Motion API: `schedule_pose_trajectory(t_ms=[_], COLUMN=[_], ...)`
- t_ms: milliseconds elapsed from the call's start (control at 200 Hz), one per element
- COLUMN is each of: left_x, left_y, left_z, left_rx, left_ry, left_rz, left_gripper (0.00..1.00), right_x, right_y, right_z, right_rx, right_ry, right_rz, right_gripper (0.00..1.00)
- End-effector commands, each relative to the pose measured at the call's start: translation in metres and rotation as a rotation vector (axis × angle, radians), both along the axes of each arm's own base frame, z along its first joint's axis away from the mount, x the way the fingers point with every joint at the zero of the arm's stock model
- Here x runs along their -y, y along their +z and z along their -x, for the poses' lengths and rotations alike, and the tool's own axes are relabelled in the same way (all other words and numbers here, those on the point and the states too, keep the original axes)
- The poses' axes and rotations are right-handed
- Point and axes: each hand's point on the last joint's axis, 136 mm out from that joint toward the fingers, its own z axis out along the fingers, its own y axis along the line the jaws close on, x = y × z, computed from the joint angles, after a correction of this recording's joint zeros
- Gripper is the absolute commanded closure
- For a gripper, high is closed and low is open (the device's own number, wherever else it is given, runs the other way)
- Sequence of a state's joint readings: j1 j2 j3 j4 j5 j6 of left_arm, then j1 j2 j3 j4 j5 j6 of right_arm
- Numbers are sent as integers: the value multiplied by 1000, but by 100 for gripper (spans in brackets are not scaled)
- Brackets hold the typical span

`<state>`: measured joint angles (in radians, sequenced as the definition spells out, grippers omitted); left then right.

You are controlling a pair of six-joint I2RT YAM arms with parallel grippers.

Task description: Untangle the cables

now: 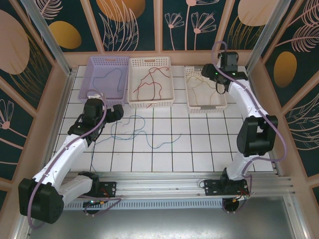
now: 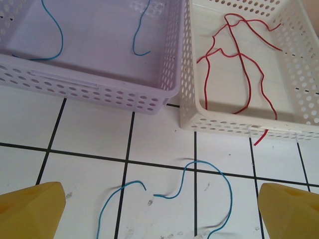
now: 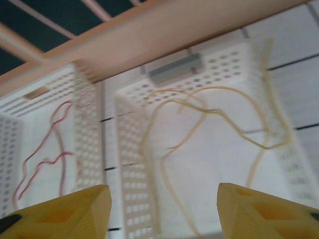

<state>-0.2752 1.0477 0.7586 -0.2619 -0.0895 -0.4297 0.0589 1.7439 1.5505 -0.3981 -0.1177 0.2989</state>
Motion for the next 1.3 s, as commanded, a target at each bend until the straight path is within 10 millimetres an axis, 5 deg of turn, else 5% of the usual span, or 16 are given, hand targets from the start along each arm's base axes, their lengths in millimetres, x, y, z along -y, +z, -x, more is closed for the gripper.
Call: schedule_pose_trajectory(t_ms=[0,345,651,766,916,1051,1296], left_x=[3,3,3,3,4,3,3], left_y=[2,0,-3,-4,-2,-3,-3], left_z=[-1,-2,-3,-3,-3,-3,-3], left_rx=[8,1,-8,-11,-7,-9,-10], left_ry=[-20,-21,-22,-22,-23,-21,-22], left_rz=[-10,-13,-17,-19,-17,-18,-18], left_gripper=[2,2,1,1,2,1,1], right_x=[21,-8,-8,-13,-25,-9,11], right_y=[-27,-135,-180,-179,-126,-103,-140], right_z=[-9,-29,-47,-52,-53,-52,-49], right_rx=[-47,-256,-323,-327,-207,-173,-247], right_ry=[-58,16,6,19,31,-18,-51], right_rz=[6,83,186,201,248,283,302], right_gripper=[42,43,43,43,43,43,42])
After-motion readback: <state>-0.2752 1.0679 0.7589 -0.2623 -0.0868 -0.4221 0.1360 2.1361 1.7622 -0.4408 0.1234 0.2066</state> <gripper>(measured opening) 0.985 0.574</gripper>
